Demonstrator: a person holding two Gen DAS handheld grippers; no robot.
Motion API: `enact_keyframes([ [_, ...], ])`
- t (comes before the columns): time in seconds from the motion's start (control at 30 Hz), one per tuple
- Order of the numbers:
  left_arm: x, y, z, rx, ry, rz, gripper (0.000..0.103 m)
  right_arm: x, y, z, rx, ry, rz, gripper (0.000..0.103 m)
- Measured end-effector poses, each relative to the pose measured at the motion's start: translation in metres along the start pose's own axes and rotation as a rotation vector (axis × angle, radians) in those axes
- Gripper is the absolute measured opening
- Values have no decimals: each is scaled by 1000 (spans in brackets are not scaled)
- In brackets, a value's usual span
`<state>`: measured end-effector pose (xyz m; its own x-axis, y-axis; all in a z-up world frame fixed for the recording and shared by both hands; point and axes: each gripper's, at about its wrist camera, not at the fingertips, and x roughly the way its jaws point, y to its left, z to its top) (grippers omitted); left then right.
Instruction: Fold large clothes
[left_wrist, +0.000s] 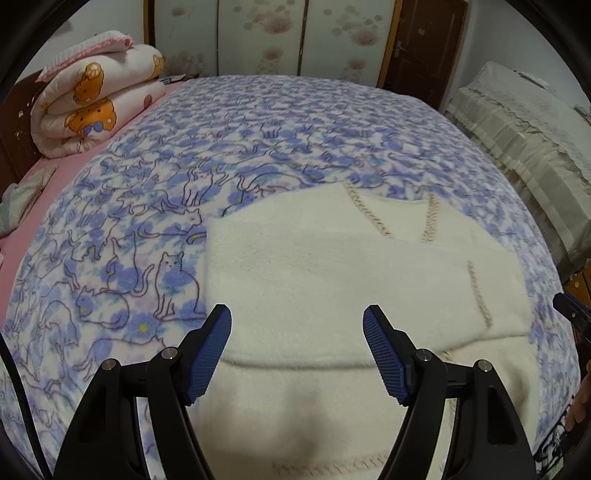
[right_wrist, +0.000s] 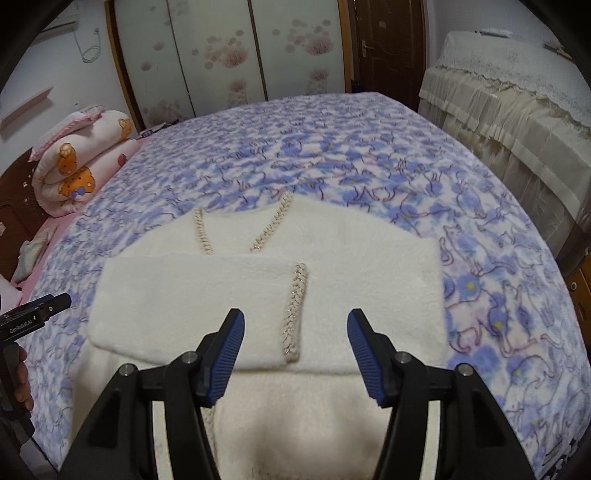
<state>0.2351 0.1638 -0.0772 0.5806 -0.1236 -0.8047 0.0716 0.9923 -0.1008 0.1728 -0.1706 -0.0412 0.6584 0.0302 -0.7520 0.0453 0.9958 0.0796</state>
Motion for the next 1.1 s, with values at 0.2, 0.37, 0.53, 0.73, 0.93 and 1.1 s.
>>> enact_keyframes([
  [0.2,-65,-10,-16,19,-62,-21,80,-62,11,-6,-40,-82,-9,58],
  [0.37,-106,-10,-36,19,-95,-36,82,-106,13,-19,-71,-138,-4,59],
  [0.53,-136,-7,-64,9,-96,-68,83,-139,6,-37,-90,-171,5,59],
  [0.73,-152,4,-102,-19,-77,-78,84,-163,-15,-65,-86,-169,22,59],
  [0.93,-144,25,-147,-75,2,-101,84,-161,-46,-104,-128,-98,81,59],
  [1.1,-113,36,-194,-126,111,-93,84,-140,-80,-139,-132,21,62,59],
])
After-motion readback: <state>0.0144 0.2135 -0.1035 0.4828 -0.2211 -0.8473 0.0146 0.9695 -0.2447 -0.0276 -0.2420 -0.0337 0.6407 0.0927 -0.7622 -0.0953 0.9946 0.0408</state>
